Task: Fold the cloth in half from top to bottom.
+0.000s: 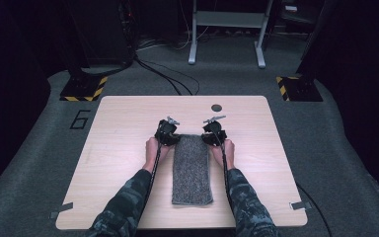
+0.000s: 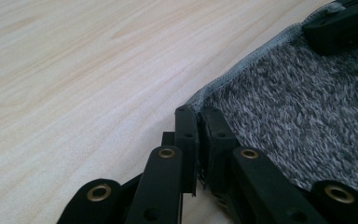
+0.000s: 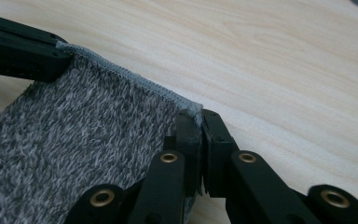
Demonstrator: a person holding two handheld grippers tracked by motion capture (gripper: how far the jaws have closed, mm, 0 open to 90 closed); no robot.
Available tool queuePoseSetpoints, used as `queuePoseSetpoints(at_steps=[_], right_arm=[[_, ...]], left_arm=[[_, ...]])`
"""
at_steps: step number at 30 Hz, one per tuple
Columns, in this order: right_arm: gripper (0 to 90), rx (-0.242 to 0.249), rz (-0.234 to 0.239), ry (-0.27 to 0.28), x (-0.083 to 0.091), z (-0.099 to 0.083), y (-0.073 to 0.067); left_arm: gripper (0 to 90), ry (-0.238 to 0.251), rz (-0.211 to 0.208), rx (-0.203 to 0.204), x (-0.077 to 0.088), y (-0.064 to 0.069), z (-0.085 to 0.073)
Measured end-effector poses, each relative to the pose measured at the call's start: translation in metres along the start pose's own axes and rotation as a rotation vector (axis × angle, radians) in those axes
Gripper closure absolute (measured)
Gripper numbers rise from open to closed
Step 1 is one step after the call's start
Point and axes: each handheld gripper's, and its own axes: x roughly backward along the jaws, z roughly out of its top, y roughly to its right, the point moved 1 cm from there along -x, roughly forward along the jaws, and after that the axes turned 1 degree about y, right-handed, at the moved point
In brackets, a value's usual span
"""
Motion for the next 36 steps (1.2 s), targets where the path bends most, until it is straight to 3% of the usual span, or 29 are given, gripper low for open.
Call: queuePoseSetpoints(at_steps=[7,19,28,36], right_arm=[[87.3,0.036,-0.017,0.061,0.016,0.006,-0.002],[87.3,0.076,-0.030,0.118,0.033,0.015,-0.002],[87.1,0.118,-0.034,0.195,0.053,0.030,-0.006],[87.0,0.144,-0.012,0.291,0.074,0.041,-0.006]], left_arm=[[85.8,0.045,0.013,-0.014,0.010,0.001,0.005],[85.7,0.115,0.035,-0.033,0.027,0.002,0.019],[85.7,0.189,0.062,-0.056,0.050,0.003,0.033],[85.6,0.269,0.101,-0.124,0.077,0.007,0.045]])
